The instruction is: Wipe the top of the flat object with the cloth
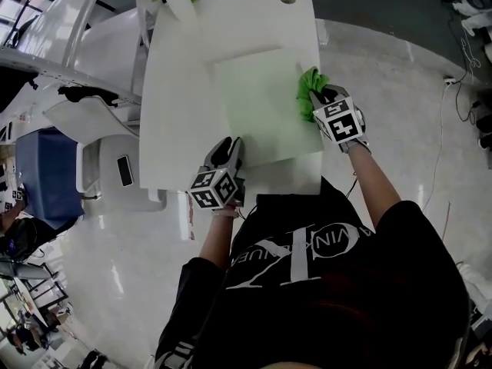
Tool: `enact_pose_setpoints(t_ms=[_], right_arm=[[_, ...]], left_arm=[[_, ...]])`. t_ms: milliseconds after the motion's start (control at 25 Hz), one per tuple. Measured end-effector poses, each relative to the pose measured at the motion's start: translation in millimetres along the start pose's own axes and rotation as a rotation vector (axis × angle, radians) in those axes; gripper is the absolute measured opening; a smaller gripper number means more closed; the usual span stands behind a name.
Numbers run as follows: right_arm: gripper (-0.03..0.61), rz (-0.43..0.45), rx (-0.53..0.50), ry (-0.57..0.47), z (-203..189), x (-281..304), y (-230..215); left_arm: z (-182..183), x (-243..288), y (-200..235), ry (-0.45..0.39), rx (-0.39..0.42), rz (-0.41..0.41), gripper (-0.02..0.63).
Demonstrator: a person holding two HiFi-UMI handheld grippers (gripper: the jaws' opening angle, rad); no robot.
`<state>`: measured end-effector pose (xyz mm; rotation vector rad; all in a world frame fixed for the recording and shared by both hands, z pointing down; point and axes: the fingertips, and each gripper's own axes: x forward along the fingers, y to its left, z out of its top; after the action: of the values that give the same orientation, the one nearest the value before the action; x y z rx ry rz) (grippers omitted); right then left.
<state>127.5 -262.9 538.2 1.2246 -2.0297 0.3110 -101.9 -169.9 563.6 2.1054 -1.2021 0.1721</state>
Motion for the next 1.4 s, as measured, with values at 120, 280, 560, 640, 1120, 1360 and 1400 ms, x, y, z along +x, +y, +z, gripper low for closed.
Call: enact_pose_setpoints(t_ms=[120,280,560,640,1120,1360,1400], right_arm=[[0.041,-0.008,0.028,-0.073,12,-13,6],[0.041,0.059,0.089,-0.177,34,-34,36],[0.041,0.231,0.108,-0.279,76,-59,121],[0.041,0.29,0.11,-0.301,88,-65,148],[0.041,0.546,0.099,-0.122,73,-31,243],[0.041,0.486,-0.231,-0.056,47,-12,251],[0.041,0.485,-0.262,-0.057,49,-15,250]], left_arm=[[1,-5,2,-0.03,-0.067,-0.054,0.158],[0,-21,5,-0.039,-0.046,-0.078,0.16],[-6,-56,15,-0.067,-0.004,-0.049,0.16],[-6,-67,18,-0.082,0.0,-0.04,0.16],[-21,-114,32,-0.149,-0.066,0.089,0.16],[-34,-108,10,-0.126,-0.037,0.1,0.16],[-36,-107,5,-0.121,-0.034,0.099,0.16]])
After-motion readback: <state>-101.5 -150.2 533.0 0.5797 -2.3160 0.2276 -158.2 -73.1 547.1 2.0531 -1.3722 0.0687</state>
